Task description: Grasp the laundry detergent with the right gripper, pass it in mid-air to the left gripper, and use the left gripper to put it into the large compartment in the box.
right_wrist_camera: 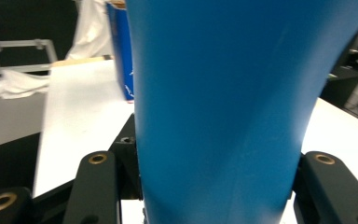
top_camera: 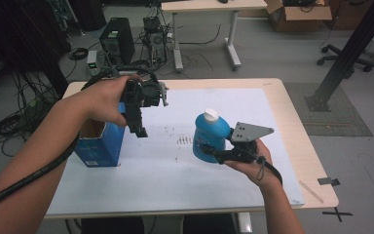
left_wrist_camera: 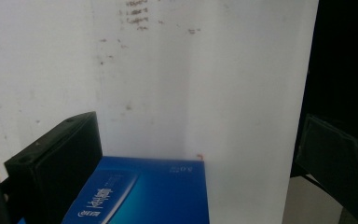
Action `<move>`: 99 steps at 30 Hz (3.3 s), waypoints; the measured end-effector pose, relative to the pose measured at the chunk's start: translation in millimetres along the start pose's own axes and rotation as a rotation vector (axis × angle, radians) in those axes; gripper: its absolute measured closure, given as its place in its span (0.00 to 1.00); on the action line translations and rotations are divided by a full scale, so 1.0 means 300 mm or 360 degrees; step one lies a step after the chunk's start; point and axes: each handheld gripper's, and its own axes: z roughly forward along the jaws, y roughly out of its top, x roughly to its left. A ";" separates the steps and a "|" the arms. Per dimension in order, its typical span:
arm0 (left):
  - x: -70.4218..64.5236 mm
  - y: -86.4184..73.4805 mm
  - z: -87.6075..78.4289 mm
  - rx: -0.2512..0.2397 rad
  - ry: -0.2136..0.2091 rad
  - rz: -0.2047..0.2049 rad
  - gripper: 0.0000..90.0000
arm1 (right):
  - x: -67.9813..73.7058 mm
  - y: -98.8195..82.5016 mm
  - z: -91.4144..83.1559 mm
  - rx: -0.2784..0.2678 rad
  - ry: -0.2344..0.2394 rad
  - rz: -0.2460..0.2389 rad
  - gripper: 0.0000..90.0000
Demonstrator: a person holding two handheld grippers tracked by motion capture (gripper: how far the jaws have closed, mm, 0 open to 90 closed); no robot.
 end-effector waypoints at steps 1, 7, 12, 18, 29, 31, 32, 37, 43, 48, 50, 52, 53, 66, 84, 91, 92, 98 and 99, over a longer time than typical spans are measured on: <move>-0.003 0.004 -0.002 0.0006 -0.0002 0.0003 0.00 | 0.002 0.002 0.003 0.0002 0.0023 -0.0007 0.51; -0.021 0.028 -0.013 0.0013 -0.0002 0.0035 0.00 | 0.008 0.005 0.021 0.0033 0.0116 -0.0037 0.51; -0.033 0.041 -0.017 0.0003 -0.0017 0.0062 0.00 | 0.006 0.002 0.037 0.0051 0.0201 -0.0038 0.51; -0.048 0.058 -0.010 0.0010 -0.0026 0.0092 0.00 | -0.005 -0.008 0.065 0.0070 0.0249 -0.0022 0.51; -0.062 0.071 -0.017 0.0013 -0.0017 0.0113 0.00 | 0.009 -0.014 0.147 0.0076 0.0314 -0.0031 0.51; -0.064 0.074 -0.017 0.0015 -0.0022 0.0122 0.00 | 0.012 -0.013 0.157 0.0078 0.0320 -0.0029 0.51; -0.065 0.076 -0.017 0.0016 -0.0022 0.0124 0.00 | 0.012 -0.014 0.163 0.0070 0.0322 -0.0030 0.51; -0.070 0.084 -0.009 0.0012 -0.0025 0.0132 0.00 | 0.018 -0.012 0.191 0.0065 0.0348 -0.0034 0.51; -0.075 0.093 -0.002 0.0014 -0.0034 0.0144 0.00 | 0.029 -0.006 0.230 0.0063 0.0383 -0.0039 0.51; -0.081 0.098 0.005 0.0018 -0.0043 0.0145 0.00 | 0.032 -0.002 0.263 0.0056 0.0402 -0.0040 0.50; -0.081 0.099 0.005 0.0015 -0.0043 0.0151 0.00 | 0.033 -0.001 0.276 0.0055 0.0409 -0.0045 0.50; -0.082 0.100 0.005 0.0016 -0.0044 0.0150 0.00 | 0.033 -0.001 0.285 0.0052 0.0417 -0.0042 0.50; -0.082 0.101 0.006 0.0013 -0.0047 0.0151 0.00 | 0.034 0.000 0.290 0.0054 0.0421 -0.0044 0.50; -0.093 0.128 0.018 0.0006 -0.0048 0.0188 0.00 | 0.043 0.020 0.342 0.0062 0.0442 -0.0043 0.50; -0.102 0.139 0.045 0.0037 -0.0031 0.0212 0.01 | 0.050 0.051 0.362 0.0051 0.0442 -0.0083 0.50; -0.107 0.146 0.046 0.0043 -0.0024 0.0223 0.03 | 0.052 0.058 0.364 0.0030 0.0433 -0.0082 0.50; -0.109 0.147 0.047 0.0045 -0.0026 0.0228 0.03 | 0.052 0.058 0.364 0.0031 0.0432 -0.0082 0.50; -0.113 0.145 0.049 0.0062 -0.0022 0.0228 0.06 | 0.053 0.057 0.366 0.0035 0.0426 -0.0085 0.50; -0.113 0.144 0.052 0.0064 -0.0019 0.0221 0.07 | 0.054 0.058 0.367 0.0034 0.0429 -0.0090 0.50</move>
